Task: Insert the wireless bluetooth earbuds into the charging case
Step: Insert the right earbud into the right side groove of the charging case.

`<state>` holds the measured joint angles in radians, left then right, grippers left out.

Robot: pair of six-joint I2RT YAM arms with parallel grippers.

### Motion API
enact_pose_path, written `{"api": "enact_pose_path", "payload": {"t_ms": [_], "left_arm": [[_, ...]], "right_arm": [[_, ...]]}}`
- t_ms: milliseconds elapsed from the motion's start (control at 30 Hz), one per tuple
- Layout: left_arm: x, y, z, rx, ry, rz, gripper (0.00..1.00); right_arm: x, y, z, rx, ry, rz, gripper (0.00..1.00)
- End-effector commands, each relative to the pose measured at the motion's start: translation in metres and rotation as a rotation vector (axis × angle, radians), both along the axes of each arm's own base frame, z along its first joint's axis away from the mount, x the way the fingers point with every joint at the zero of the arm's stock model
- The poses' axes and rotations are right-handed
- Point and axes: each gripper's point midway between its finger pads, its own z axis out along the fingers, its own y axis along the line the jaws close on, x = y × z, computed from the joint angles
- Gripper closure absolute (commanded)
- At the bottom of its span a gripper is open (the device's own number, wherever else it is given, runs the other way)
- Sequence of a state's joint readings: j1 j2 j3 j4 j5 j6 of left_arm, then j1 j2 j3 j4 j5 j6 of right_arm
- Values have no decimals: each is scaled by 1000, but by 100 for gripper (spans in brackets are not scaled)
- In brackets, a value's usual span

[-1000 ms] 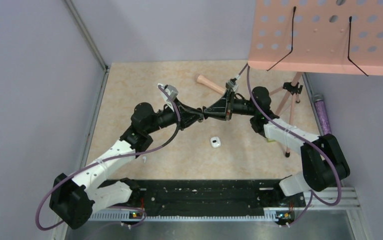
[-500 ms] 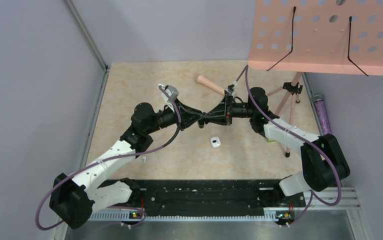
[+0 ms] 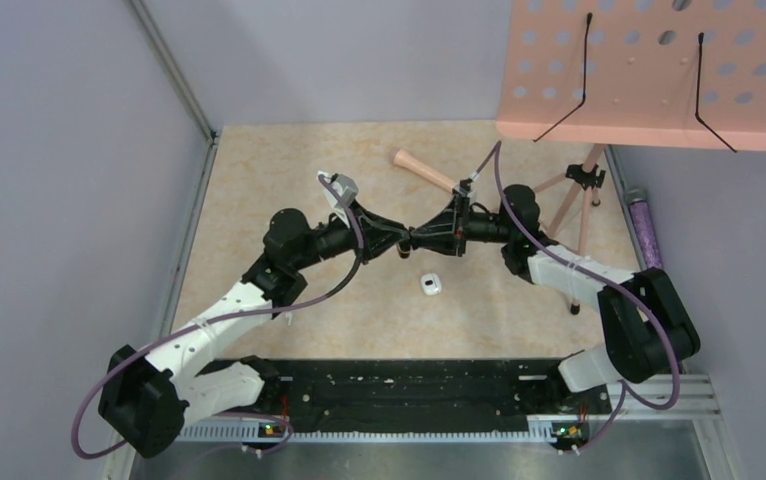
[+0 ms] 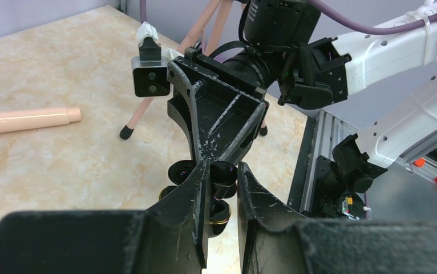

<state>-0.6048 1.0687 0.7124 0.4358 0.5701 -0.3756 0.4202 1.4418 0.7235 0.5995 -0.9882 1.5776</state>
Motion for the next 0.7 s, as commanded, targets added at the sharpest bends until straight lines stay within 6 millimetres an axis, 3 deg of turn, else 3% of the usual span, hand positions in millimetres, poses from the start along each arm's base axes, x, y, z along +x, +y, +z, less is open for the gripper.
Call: {"api": "enact_pose_path", "payload": {"t_ms": [0, 667], "left_arm": [[0, 1, 22, -62, -74, 16, 85], [-3, 5, 29, -151, -59, 43, 86]], "right_arm": [[2, -4, 28, 83, -63, -21, 100], [1, -8, 38, 186, -33, -50, 100]]}}
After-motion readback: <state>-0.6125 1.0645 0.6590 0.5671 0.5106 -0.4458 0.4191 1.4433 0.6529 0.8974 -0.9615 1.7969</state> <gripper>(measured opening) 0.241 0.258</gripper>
